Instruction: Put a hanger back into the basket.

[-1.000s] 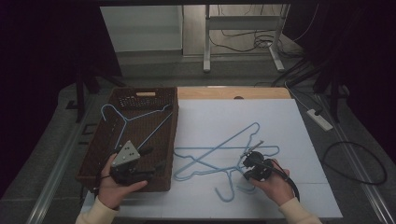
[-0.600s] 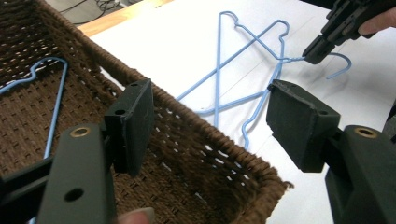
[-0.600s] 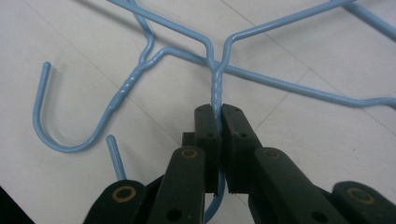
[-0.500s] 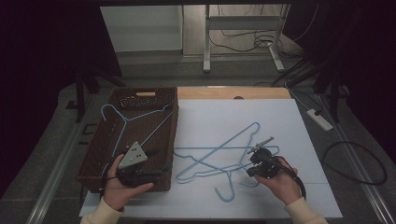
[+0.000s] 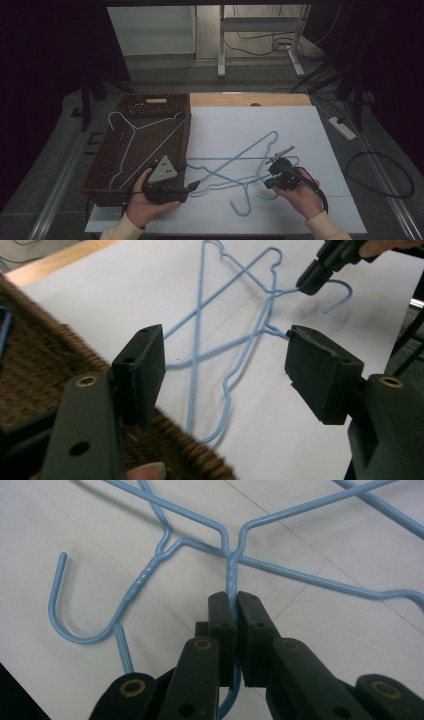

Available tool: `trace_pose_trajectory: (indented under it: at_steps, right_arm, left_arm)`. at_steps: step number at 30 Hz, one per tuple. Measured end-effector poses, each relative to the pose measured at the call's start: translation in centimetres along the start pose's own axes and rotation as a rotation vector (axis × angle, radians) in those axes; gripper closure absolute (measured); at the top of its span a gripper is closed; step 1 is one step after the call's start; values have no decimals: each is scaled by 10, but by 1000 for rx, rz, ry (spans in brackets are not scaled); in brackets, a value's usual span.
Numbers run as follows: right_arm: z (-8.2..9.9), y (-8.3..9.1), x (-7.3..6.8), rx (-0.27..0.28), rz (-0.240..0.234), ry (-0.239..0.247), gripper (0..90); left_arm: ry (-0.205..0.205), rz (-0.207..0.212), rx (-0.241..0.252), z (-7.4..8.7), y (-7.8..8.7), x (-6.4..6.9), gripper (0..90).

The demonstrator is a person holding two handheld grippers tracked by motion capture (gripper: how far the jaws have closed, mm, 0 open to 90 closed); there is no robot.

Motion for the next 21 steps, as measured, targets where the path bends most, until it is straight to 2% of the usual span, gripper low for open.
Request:
trace_pose_trajectory:
  at_steps: [4, 5, 10, 21]
  right_arm:
    - [-1, 1, 0, 3, 1, 4, 862]
    - [-1, 2, 0, 5, 1, 4, 862]
    - [-1, 2, 0, 5, 0, 5, 862]
    - [-1, 5, 0, 10, -2, 4, 862]
  left_arm:
    - [-2, 11, -20, -1, -9, 8, 331]
    - [-10, 22, -31, -1, -16, 14, 331]
    - [-31, 37, -55, -1, -26, 24, 330]
    - [-47, 67, -108, 6, -54, 37, 331]
Point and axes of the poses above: each handheld gripper's, and its own axes: y roughly backward along the jaws, z roughly out of its underside, x roughly to its right, the point moved 9 cm from there along -y, roughly forward along the jaws, and after that the axes turned 13 degrees about y, right-handed, at the moved point
